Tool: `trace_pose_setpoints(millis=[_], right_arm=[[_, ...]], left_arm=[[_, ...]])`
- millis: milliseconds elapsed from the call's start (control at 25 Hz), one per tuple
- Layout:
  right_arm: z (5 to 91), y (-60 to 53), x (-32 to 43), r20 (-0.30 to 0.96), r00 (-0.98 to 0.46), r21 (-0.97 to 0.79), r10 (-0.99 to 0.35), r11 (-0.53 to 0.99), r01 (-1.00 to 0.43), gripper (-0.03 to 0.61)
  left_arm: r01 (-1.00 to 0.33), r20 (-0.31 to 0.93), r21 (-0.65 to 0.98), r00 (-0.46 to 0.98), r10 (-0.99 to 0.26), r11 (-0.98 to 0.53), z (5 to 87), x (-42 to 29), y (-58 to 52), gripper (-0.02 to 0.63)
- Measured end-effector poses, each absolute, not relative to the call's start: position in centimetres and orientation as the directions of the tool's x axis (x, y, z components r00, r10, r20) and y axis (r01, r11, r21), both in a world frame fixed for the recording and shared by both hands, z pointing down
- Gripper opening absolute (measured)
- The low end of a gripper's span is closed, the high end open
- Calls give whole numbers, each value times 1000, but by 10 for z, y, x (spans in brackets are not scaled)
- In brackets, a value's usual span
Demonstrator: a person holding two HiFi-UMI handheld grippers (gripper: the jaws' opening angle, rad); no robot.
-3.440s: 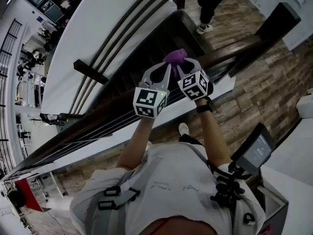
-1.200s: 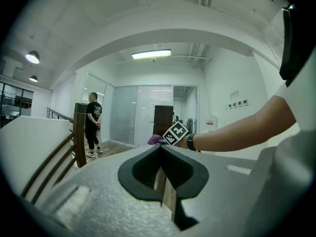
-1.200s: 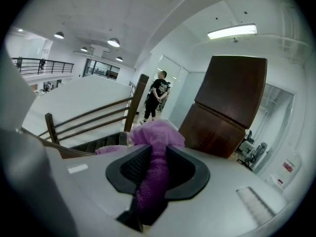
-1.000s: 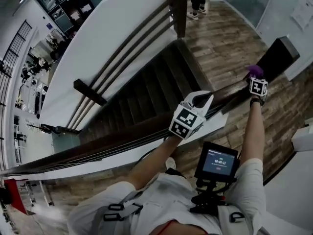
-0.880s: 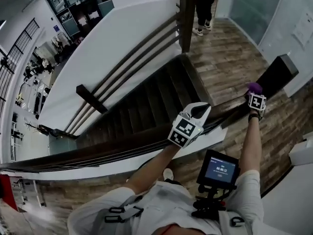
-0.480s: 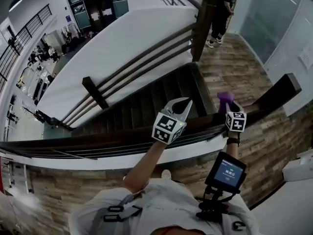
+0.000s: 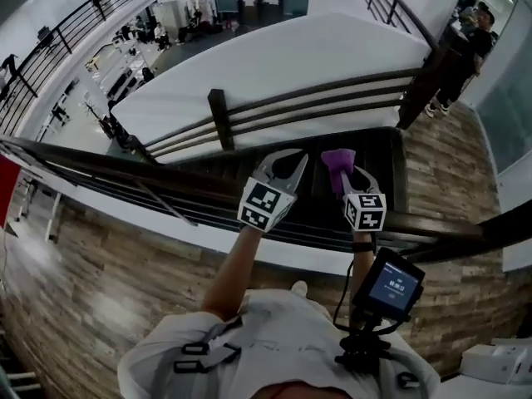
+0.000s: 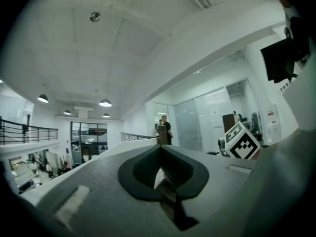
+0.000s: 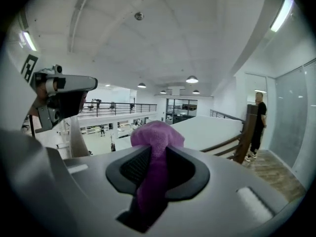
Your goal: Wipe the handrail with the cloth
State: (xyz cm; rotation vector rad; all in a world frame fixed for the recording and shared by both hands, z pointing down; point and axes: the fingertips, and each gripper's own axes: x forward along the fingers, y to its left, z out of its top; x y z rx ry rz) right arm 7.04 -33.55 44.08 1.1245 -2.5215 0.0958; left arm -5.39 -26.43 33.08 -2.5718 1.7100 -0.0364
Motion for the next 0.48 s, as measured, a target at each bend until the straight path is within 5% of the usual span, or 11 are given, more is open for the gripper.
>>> trace_pose_setpoints(millis=[480], right_arm=[[433,-187,-238,292,-910,103,-294,956,-275,101]], left_arm=[[-990,88,77,-114,-990,121,380,-326,-104,-2]])
